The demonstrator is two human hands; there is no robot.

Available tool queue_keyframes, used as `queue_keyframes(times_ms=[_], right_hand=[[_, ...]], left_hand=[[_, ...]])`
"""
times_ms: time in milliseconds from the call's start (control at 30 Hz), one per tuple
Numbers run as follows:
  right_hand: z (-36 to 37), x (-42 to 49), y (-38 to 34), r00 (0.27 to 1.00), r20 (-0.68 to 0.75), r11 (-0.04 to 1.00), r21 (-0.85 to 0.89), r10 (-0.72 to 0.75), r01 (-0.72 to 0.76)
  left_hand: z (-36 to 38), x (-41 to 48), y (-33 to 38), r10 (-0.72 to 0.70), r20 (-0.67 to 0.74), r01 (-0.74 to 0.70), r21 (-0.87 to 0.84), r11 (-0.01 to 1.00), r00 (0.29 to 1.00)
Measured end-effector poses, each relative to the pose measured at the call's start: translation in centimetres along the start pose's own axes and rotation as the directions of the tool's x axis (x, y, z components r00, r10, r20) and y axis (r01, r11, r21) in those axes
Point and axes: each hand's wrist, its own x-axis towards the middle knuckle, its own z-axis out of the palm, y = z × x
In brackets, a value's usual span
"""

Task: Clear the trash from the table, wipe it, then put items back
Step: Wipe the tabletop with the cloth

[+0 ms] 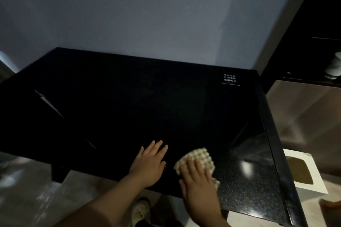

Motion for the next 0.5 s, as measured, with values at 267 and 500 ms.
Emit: queue_keyframes(times_ms=[267, 500], right_hand=[[-3.8, 0.1, 7.1, 0.955, -0.012, 0.955, -0.020, 0.295, -0.295], [-2.8, -0.2, 2.4, 0.867, -0.034, 0.868, 0.016, 0.497, -0.497]], left_hand=[[0.1, -0.7, -0.9, 0.062, -0.003, -0.061, 0.035, 0.998, 0.998], [0.1, -1.7, -3.9, 0.137, -0.029, -0.134, 0.082, 0.988, 0.990]])
